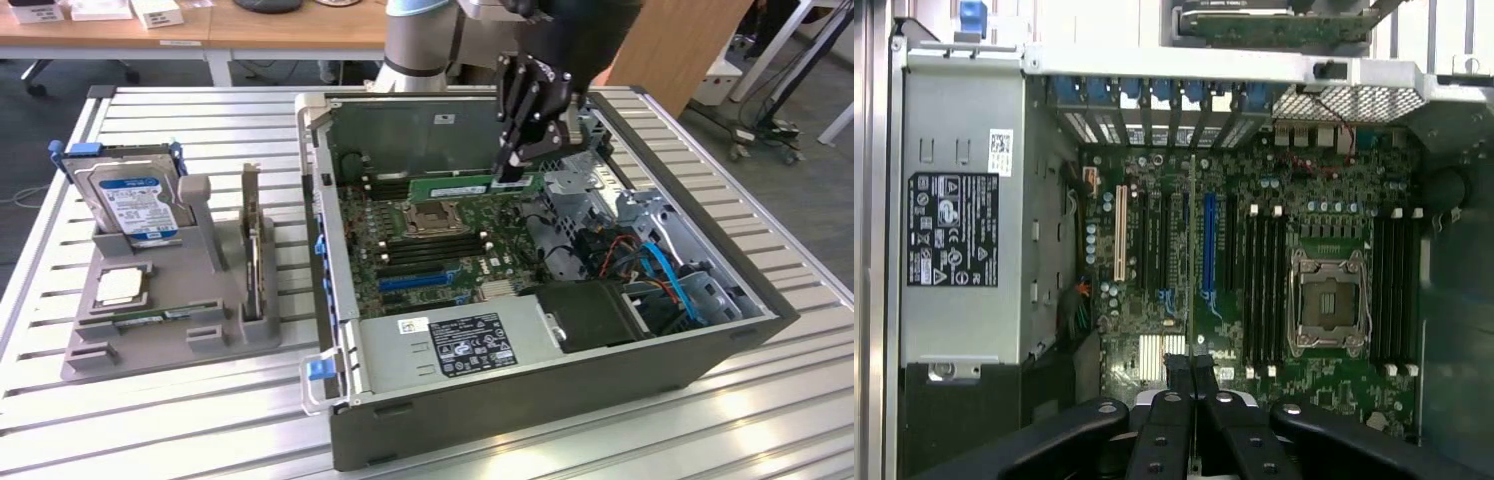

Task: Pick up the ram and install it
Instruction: 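Pick up the ram and move it above insertion slot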

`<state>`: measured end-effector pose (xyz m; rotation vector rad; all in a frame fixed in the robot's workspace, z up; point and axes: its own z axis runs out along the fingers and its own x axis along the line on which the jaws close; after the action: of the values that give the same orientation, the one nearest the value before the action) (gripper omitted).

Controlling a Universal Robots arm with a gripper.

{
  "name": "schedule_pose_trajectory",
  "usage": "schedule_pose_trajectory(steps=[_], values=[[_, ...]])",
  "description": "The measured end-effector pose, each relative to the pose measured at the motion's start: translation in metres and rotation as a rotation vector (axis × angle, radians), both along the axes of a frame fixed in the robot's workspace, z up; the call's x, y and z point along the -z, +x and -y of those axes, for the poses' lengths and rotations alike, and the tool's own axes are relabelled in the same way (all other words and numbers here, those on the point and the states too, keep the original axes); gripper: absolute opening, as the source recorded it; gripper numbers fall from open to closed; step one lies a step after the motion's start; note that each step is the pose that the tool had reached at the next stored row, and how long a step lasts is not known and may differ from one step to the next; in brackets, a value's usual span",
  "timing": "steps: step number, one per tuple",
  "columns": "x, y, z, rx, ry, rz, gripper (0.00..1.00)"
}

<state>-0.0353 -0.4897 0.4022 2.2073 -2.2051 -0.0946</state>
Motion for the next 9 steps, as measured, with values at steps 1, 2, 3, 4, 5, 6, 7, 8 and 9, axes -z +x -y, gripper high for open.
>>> schedule_pose_trajectory(steps=[1, 2, 3, 4, 5, 6, 7, 8, 9], values=[[0.0001, 0.004, 0.0000, 0.000, 0.0001, 0.0001, 0.11], [0.0000, 0.007, 0.0000, 0.000, 0.0000, 0.0001, 0.11], [0.0000, 0.011, 0.0000, 0.000, 0.0000, 0.0001, 0.11], [0.0000, 0.014, 0.0000, 0.000, 0.0001, 0.0000, 0.11], [0.0000, 0.018, 0.0000, 0.000, 0.0000, 0.0001, 0.11], [0.0000, 0.019, 0.0000, 0.000, -0.0001, 0.0000, 0.11], [0.0000, 0.019, 0.0000, 0.000, 0.0000, 0.0001, 0.11], [0.0000, 0.019, 0.0000, 0.000, 0.0001, 0.0001, 0.11], [0.0001, 0.019, 0.0000, 0.000, 0.0001, 0.0001, 0.11]])
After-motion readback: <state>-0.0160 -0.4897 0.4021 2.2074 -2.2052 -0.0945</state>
